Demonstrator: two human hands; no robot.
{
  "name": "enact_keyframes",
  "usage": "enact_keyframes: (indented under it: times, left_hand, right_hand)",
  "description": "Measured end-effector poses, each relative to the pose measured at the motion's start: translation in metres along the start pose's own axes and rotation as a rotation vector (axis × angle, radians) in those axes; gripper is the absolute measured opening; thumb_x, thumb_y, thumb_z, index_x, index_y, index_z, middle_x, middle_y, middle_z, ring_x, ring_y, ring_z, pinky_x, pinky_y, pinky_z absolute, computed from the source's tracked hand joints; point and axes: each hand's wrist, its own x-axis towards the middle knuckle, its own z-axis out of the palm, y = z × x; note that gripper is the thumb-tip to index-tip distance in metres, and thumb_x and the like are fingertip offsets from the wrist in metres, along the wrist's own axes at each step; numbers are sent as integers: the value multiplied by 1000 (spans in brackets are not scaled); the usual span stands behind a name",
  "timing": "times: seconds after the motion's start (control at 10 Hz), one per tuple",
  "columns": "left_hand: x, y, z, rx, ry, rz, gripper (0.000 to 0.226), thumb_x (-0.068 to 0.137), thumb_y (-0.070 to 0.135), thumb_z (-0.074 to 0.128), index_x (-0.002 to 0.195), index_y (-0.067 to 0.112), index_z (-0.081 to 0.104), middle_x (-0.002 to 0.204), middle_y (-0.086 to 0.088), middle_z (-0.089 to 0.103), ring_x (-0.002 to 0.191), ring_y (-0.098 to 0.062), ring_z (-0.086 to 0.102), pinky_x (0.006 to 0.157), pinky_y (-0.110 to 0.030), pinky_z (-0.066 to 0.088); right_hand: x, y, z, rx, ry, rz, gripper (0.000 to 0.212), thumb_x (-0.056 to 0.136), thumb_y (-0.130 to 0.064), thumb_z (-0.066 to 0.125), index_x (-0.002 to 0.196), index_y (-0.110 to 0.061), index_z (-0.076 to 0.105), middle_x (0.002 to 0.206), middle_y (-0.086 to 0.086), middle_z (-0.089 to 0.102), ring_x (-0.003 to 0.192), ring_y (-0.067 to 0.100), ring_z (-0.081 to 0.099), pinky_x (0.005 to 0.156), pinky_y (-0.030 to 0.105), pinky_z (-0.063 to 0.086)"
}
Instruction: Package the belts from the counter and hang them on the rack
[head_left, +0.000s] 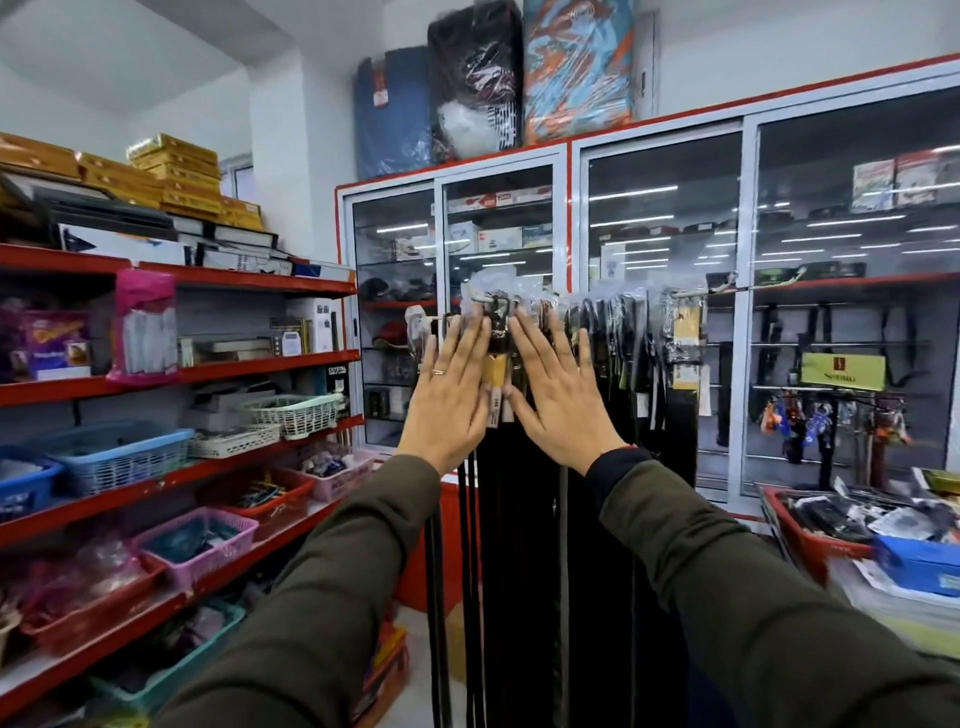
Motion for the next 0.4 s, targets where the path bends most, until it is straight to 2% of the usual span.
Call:
enact_keyframes:
  times: [0.1,0.2,0.3,0.4]
  left_hand:
    - [7,0,8,-69,-29,7,69,105,29,34,163,11,0,173,-8,-2,161,-23,-2,131,-52,10]
    - [7,4,13,-56,-5,-5,69,104,29,34,163,11,1,173,-8,-2,161,-23,-2,132,-46,1]
    - [2,15,6,-41,18,-47,70,104,30,35,163,10,3,173,-8,-1,161,-25,-1,131,-46,-4]
    - [-2,34,1,-60,81,-30,71,104,36,39,163,11,8,173,-8,4,161,-28,3,130,-51,-2]
  right_hand:
    - [1,7,6,-23,-45,24,72,102,-48,35,163,-22,5,171,-7,3,159,23,-1,125,59,7]
    - [0,10,5,-51,-72,47,72,103,-51,33,162,-24,3,171,-9,3,159,21,-1,126,58,7]
    - [-7,0,-11,-21,-96,51,71,103,-51,33,163,-25,3,171,-11,2,159,19,-2,126,57,7]
    - [-18,7,-47,-48,-35,43,73,101,-47,39,162,-24,7,171,-5,6,159,16,6,125,56,13]
